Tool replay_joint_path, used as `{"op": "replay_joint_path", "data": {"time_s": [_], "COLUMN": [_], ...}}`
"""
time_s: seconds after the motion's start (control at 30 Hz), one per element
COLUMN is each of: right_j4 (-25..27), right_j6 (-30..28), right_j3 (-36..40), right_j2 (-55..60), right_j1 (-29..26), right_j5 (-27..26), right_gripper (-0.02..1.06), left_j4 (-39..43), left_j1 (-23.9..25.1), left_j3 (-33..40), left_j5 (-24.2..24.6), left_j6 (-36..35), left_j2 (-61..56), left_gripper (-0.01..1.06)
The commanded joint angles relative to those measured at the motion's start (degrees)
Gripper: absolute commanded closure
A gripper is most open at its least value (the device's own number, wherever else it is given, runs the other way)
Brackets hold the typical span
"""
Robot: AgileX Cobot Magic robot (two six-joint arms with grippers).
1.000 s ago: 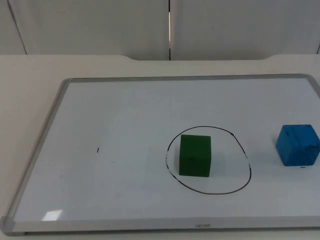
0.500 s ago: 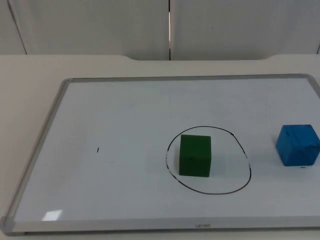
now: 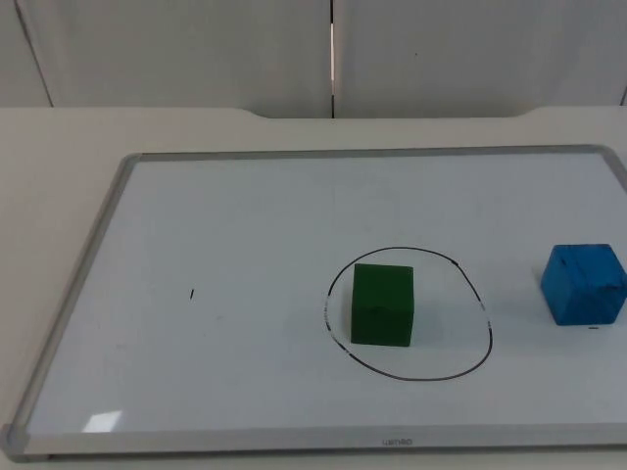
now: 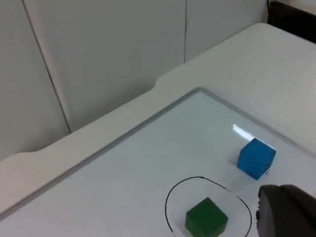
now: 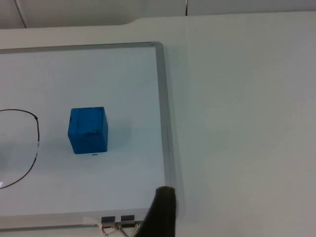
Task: Push the two cubes into the marked area.
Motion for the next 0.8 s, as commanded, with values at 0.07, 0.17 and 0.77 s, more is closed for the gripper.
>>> {"op": "replay_joint_path", "data": {"time_s": [0.07,0.17,0.77], "right_j4": [0.1,0.1,0.1], "right_j6": [-0.4,-0.4,-0.4], "right_j3": [0.1,0.1,0.1], "right_j2": [-0.2,-0.2,-0.2], "right_j1": [-0.2,-0.2,-0.2], "right_j5": [0.0,0.0,0.0], "right_gripper": [0.29,0.29,0.29], "left_j4": [0.9,1.0,6.3], "left_j1": [-0.1,-0.1,-0.1], "left_j3": [6.5,12.9,20.1], "left_j5": [1.3,2.0,18.4], "left_j6": [-2.3,-3.5,-9.8], "left_j2": [-6.9,-12.6,-39.6], "left_gripper": [1.05,1.05,1.05]}}
